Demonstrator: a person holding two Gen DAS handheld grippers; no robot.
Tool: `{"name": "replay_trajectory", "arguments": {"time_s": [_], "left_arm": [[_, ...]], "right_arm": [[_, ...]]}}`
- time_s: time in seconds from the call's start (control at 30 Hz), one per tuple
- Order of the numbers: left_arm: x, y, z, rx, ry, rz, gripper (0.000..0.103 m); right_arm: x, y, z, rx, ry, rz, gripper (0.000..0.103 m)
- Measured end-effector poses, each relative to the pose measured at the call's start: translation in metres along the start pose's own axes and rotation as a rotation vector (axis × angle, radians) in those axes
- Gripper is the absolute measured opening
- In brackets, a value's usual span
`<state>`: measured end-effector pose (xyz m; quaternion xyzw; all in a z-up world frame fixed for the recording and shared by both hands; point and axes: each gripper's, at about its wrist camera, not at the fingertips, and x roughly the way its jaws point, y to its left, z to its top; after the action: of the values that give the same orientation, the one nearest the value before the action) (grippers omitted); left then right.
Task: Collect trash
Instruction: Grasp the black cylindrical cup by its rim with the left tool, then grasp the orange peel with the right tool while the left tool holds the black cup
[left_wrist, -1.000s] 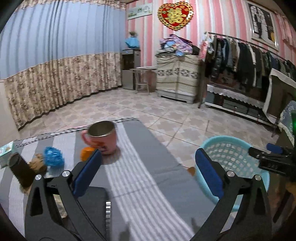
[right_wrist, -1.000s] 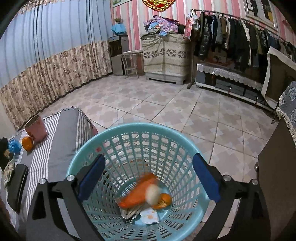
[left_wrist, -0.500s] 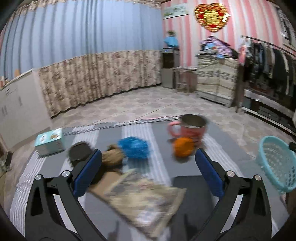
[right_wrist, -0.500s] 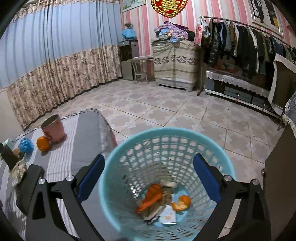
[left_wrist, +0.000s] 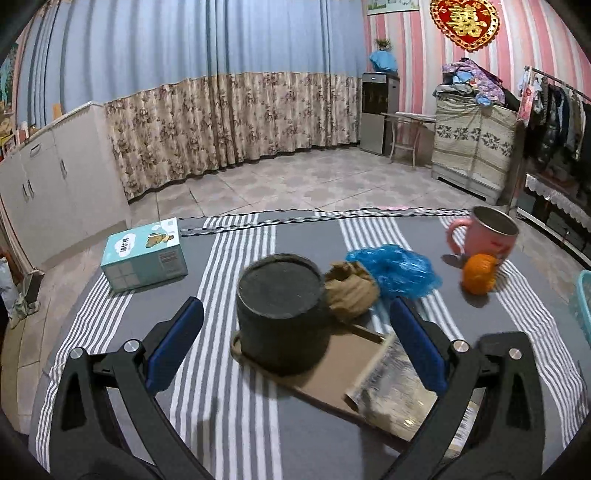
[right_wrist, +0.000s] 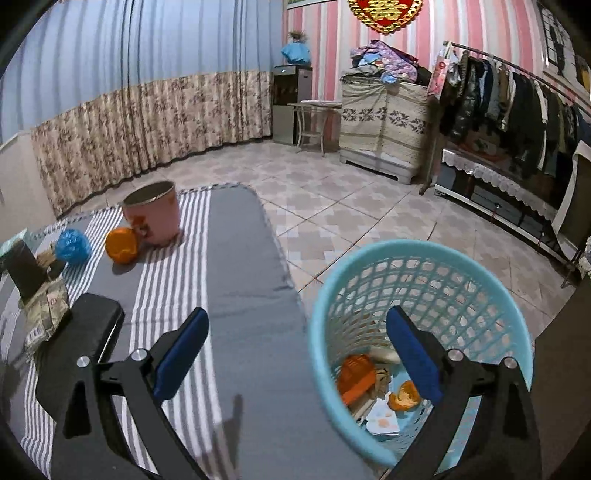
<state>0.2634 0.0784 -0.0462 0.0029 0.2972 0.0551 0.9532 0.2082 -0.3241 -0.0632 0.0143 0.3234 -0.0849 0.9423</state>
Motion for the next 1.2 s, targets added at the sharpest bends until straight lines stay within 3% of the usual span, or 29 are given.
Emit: {"name": "replay_trajectory", "arguments": {"time_s": [0.17,0.37,0.43,0.5,0.53,0.77,1.1,1.2], "left_arm": [[0.019,0.012,0.002,-0.007,0.007,0.008,0.097],[0.028,0.024,0.002,-0.039,0.011,-0.045,0.093],[0.032,0.02,0.001,-0.021,0.025,-0.057,0.086],[0.036,0.018,0.001,-0.021,0.048,-0.096,0.066],[0.038,0.017,0.001,-0.018,0.058,-0.115,0.062],[0.023,0.017,0.0,0.0,0.0,-0.111,0.062],[0.018,0.06,0.006,-0.095,-0.038,-0.001,0.062],[0.018,0.059,0.006,-0.092,-0.035,-0.017,0.062]], "right_arm": [[0.004,0.013,-0.007,-0.022,0.028,-0.012,0.095],[0.003,0.018,-0.004,0.002,0.043,0.005,0.095],[0.004,0.026,-0.001,-0.002,0.049,0.02,0.095],[0.007,0.04,0.004,-0.025,0.06,0.041,0.095],[0.008,0.047,0.006,-0.032,0.059,0.048,0.095],[0.031,0.117,0.034,-0.103,0.061,0.105,0.095],[0.087,0.191,0.056,-0.177,0.144,0.098,0.094],[0.102,0.198,0.06,-0.193,0.189,0.094,0.084]]}}
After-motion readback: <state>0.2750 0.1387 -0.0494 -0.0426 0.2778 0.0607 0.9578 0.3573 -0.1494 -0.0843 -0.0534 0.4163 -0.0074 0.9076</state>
